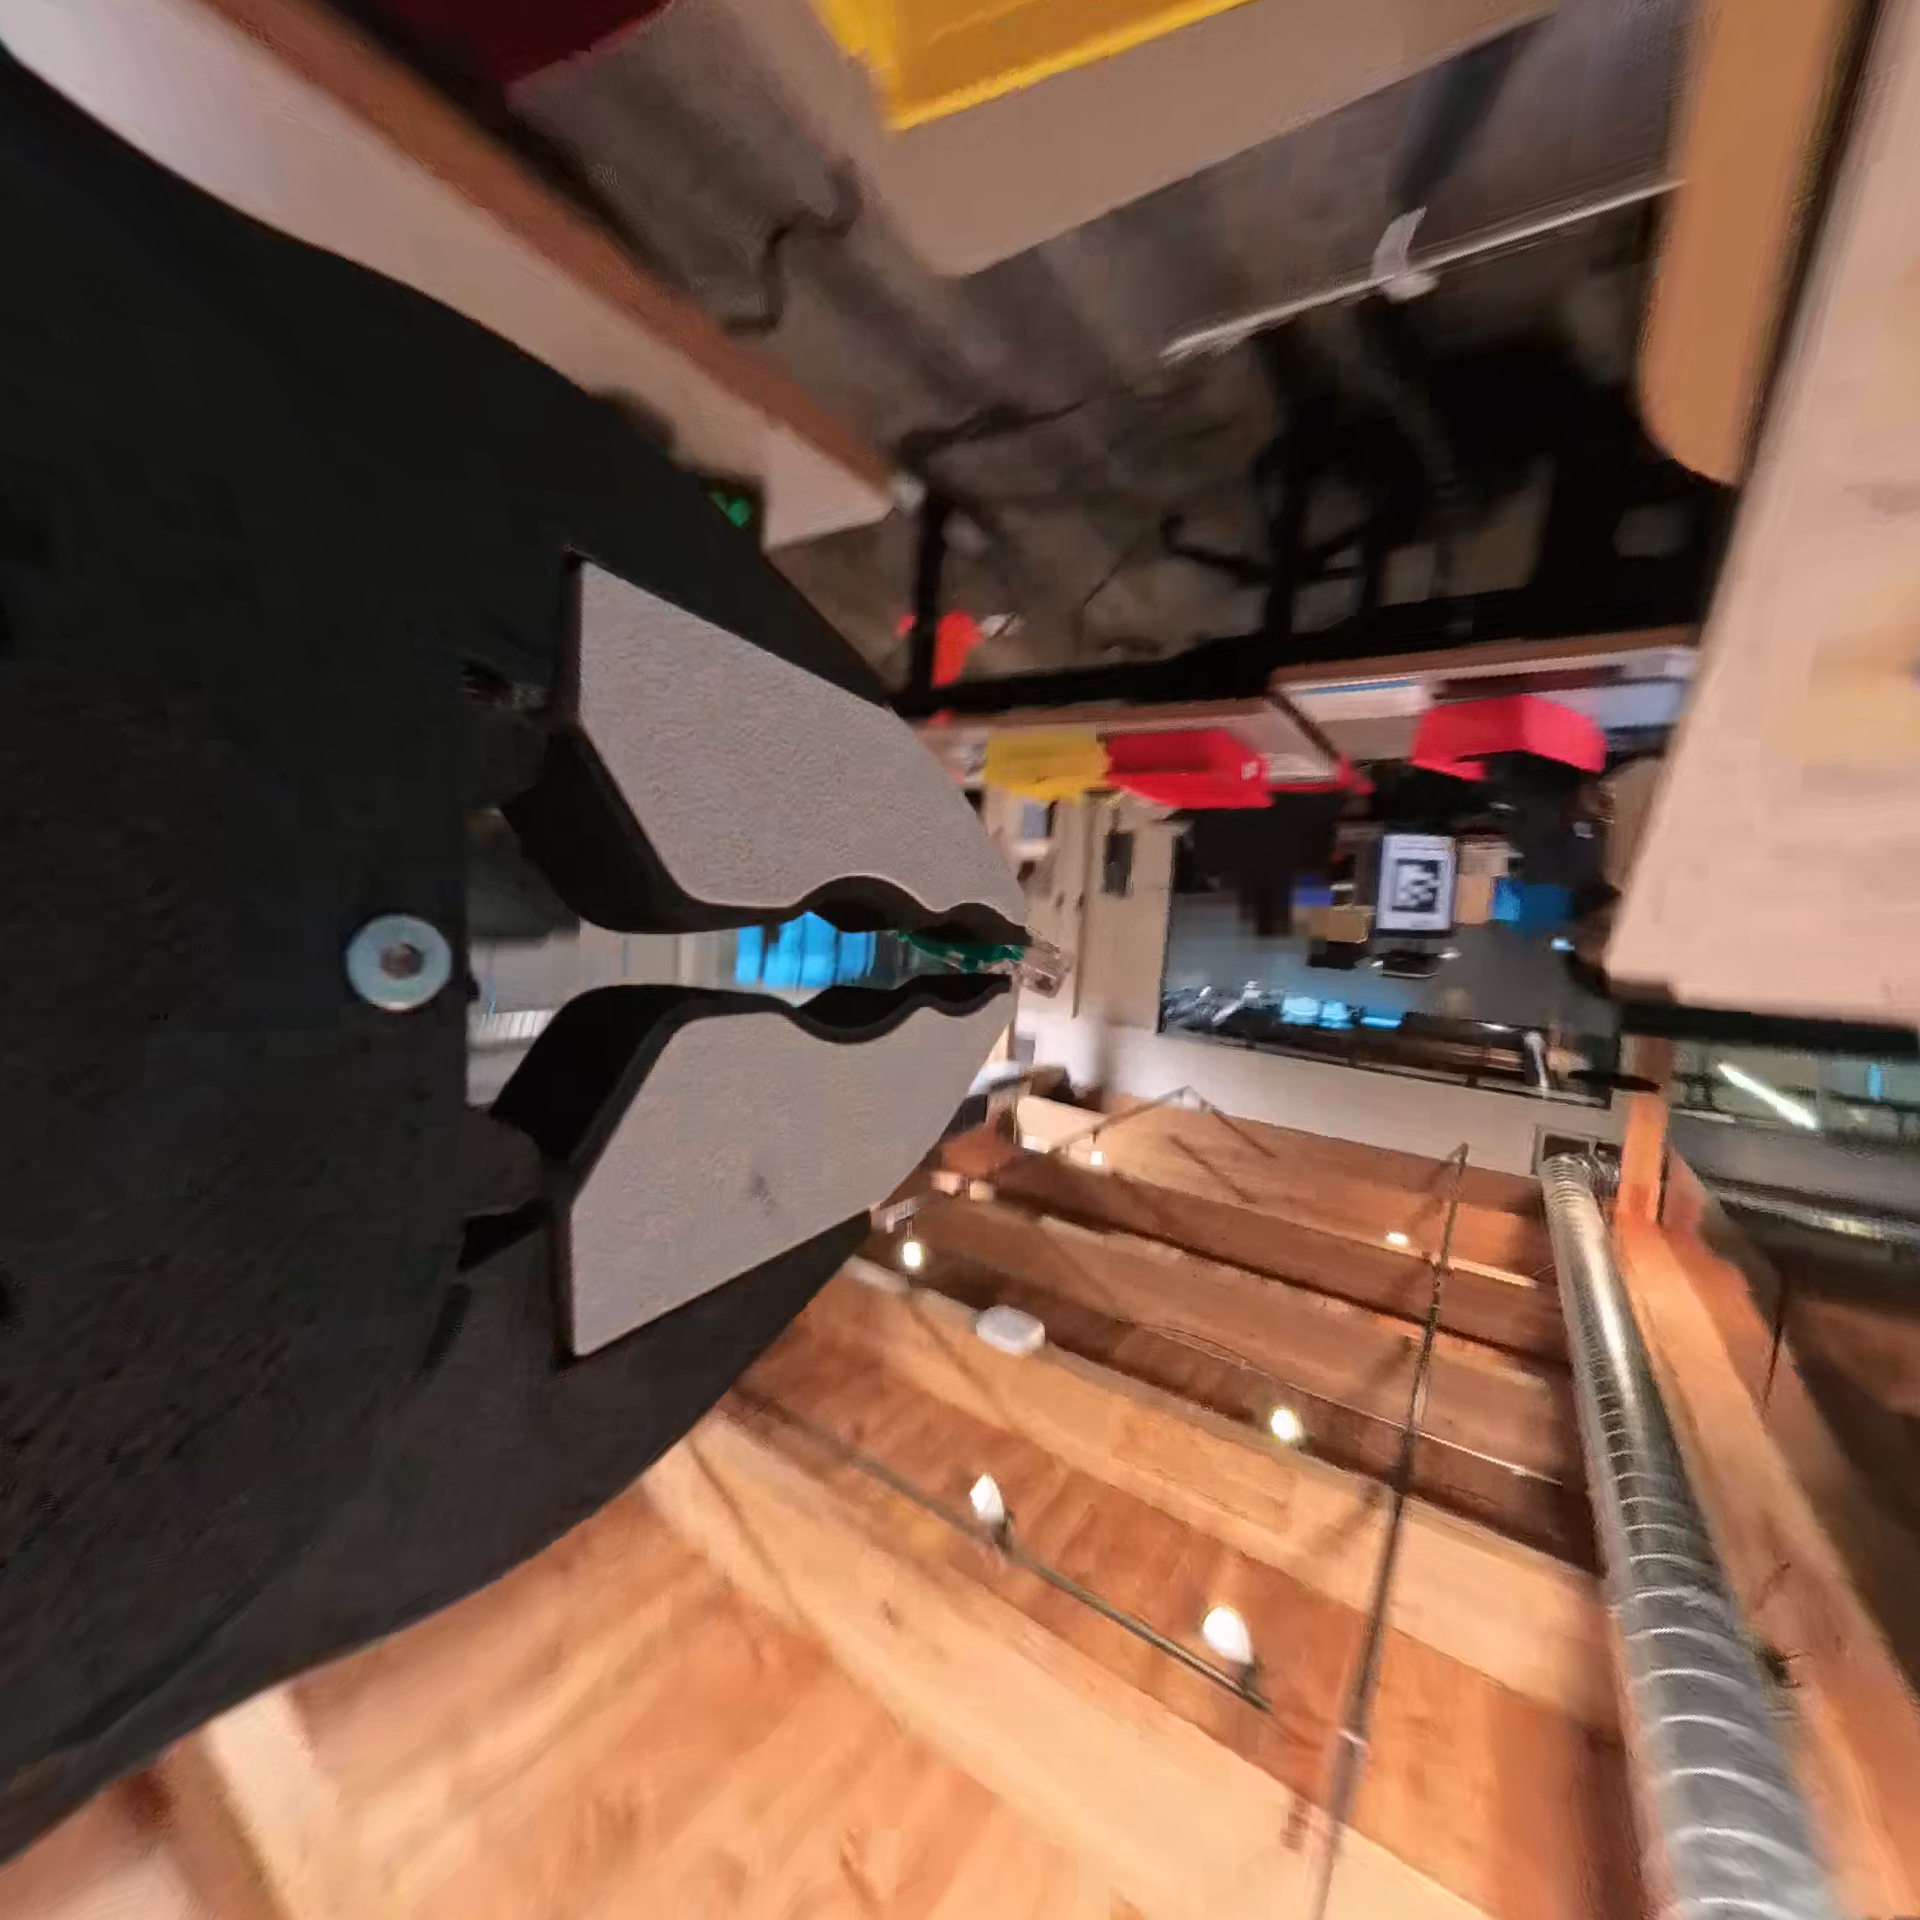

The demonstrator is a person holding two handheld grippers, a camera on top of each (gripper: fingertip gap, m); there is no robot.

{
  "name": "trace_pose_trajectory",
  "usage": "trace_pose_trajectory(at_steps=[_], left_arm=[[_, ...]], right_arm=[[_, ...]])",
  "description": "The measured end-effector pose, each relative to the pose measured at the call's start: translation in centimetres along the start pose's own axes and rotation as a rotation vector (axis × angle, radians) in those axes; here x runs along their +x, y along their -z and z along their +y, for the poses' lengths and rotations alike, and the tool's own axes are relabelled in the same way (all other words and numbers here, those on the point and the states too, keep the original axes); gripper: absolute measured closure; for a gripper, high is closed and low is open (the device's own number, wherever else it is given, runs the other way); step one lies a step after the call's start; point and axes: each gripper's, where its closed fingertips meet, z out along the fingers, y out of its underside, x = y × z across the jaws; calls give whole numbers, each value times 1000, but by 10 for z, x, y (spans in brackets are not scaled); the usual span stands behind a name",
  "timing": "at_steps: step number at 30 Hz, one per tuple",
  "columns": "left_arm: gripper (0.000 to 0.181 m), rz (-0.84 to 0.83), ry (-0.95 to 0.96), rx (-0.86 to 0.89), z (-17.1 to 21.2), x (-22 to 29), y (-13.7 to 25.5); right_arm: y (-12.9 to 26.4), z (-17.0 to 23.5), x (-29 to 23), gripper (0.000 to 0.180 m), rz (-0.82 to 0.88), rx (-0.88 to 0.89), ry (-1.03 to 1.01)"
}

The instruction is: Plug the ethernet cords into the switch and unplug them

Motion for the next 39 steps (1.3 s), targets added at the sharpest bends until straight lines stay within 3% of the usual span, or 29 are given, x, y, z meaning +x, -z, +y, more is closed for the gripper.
trace_pose_trajectory(at_steps=[1,6,11,14,19,24,26,28,30,32,35,39], left_arm=[[59,2,-11,4,-2,1,1],[59,-8,2,26,-9,-1,4],[59,11,0,86,-23,11,-1],[59,21,-13,165,-45,24,1],[59,15,-116,127,-61,36,9],[59,-11,-153,4,-36,17,11],[59,-31,-146,-37,-22,5,12],[59,-33,-123,-62,-12,-2,11],[59,-18,-102,-65,-8,-3,11],[59,-9,-100,-67,-7,-3,11],[59,-4,-88,-70,-5,-4,12],[59,-6,-86,-84,-1,-6,13]], right_arm=[[-1,-1,-12,174,-5,-11,66],[5,-35,-94,174,-241,127,-72],[71,-133,-210,175,-533,377,-125],[104,-165,-256,174,-648,451,-159],[95,-151,-255,180,-596,404,-160],[68,-111,-185,180,-460,344,-264],[76,-115,-180,180,-520,417,-287],[96,-129,-201,180,-670,495,-284],[102,-136,-232,176,-730,467,-257],[96,-137,-268,152,-749,380,-228],[88,-136,-324,135,-866,287,-191],[67,-131,-351,136,-901,266,-168]])
